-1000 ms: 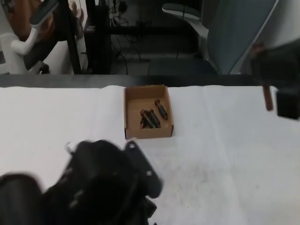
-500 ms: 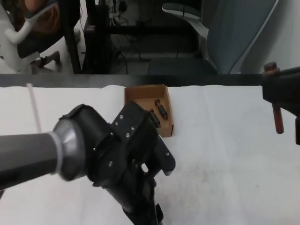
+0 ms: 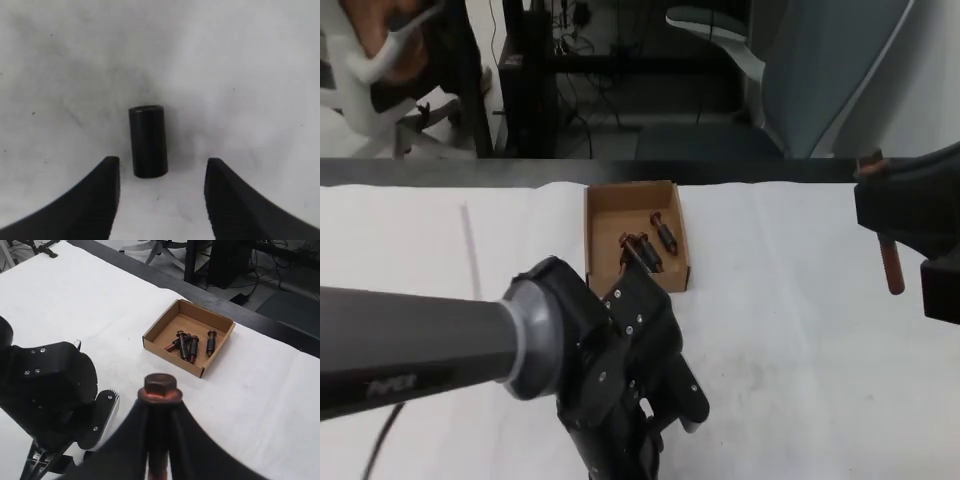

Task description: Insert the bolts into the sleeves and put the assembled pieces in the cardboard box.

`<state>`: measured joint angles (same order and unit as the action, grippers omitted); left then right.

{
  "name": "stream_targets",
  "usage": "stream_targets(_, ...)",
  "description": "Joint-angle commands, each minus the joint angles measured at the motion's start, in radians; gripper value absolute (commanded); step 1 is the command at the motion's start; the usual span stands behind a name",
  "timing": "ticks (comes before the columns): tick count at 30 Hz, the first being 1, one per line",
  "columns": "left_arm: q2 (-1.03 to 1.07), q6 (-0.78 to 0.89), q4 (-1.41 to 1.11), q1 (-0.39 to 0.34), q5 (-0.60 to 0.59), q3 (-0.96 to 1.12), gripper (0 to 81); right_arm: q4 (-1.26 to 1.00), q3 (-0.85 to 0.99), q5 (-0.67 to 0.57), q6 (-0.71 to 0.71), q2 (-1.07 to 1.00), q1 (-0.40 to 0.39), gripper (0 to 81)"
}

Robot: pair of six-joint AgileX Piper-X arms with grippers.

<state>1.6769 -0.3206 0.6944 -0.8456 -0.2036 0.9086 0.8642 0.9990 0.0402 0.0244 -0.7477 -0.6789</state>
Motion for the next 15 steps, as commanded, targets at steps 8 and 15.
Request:
stream_targets(8, 0.069, -0.021, -0.015, -0.006, 0.000, 0.056, 43.1, -0.017, -0.001, -0.024, -0.018, 0.001, -0.004, 0.6)
stream_targets(15, 0.069, -0.047, 0.028, -0.006, 0.045, 0.056, 1.7, -0.024, -0.001, -0.024, -0.031, -0.004, -0.004, 0.6)
